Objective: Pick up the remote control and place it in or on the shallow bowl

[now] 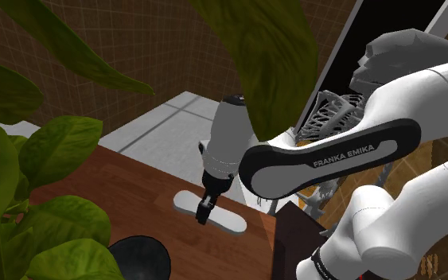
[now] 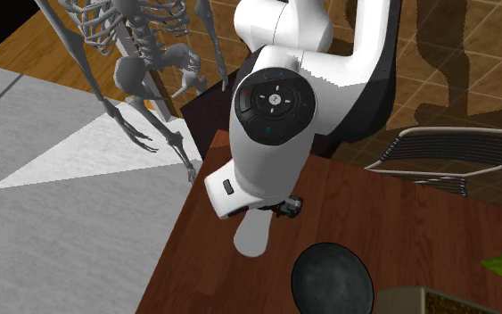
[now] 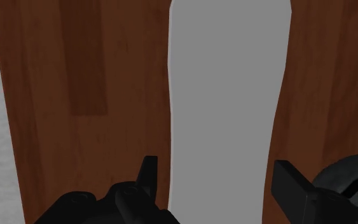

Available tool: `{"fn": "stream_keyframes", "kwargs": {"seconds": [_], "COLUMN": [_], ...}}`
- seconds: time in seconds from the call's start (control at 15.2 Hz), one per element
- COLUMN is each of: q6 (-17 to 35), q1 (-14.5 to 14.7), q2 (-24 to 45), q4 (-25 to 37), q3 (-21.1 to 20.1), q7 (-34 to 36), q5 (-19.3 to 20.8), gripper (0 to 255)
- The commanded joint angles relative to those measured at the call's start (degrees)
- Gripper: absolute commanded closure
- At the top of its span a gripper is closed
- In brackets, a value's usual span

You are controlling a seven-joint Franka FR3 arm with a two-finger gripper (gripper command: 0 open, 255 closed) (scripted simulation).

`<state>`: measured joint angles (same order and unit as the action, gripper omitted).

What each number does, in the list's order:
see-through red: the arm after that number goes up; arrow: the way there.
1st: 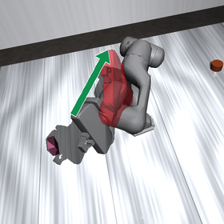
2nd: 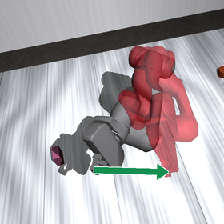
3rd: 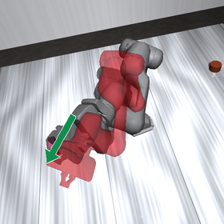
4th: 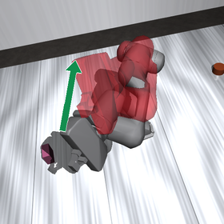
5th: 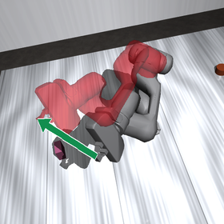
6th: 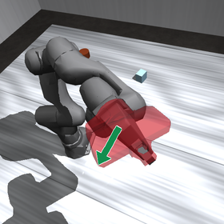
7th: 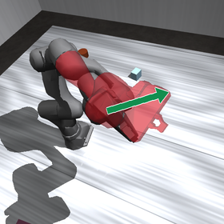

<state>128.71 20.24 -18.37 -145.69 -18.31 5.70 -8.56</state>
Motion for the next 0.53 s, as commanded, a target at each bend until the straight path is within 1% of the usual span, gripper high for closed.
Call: {"fn": "stream_keyframes", "kwargs": {"seconds": [0.0, 0.26, 0.46], "q6": [-1.8, -4.8, -4.5], "q1": [0.1, 0.1, 0.8], "q2": [-1.0, -2.4, 2.1], "q4": [0.8, 2.3, 6.9], "q3": [0.2, 0.6, -2.5], "q7": [-0.1, -0.2, 4.3], "q5": [-0.1, -0.1, 0.5], "gripper": [255, 255, 255]}}
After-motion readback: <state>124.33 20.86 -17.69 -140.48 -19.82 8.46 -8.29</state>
